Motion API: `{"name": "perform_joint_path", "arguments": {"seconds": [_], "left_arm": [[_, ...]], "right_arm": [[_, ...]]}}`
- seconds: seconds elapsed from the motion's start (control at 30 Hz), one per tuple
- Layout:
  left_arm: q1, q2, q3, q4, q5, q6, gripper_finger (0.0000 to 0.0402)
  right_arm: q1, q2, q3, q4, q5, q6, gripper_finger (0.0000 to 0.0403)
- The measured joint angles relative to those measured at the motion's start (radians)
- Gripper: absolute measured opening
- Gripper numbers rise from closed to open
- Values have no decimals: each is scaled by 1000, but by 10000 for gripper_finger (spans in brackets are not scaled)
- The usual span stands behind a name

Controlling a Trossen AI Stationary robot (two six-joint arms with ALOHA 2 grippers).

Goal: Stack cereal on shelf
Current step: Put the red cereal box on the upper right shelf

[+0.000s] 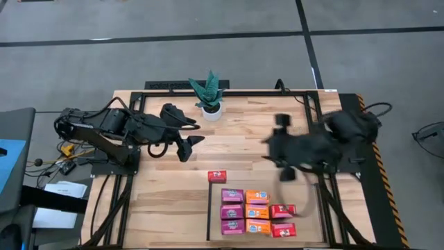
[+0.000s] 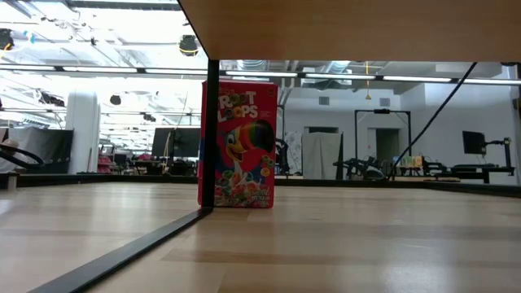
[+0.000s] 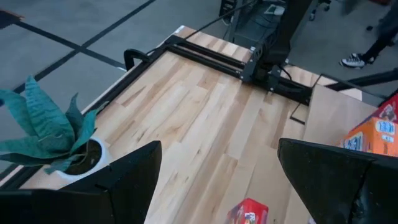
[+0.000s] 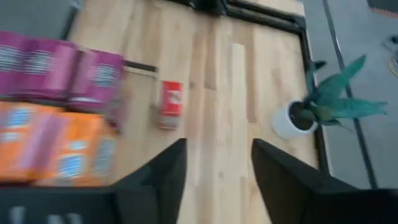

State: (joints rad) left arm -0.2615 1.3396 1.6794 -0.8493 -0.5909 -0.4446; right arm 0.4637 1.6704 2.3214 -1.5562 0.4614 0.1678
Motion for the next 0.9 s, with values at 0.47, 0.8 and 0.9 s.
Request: {"name": "perform_joint_path", "arguments": {"seconds": [0.47,0.8,0.9], "left_arm": [[-12,-41,0,-169,-32,-14,313],[-93,-109,0,-305,-183,-96,313],[-109,-117,0,-341,-202,-124,313]], "right_arm": [[-304,319,-8,119,-512,-398,255],[-348,436,-7,238,-618,-427,255],[-377,474,-7,225,-666,-398,255]]}}
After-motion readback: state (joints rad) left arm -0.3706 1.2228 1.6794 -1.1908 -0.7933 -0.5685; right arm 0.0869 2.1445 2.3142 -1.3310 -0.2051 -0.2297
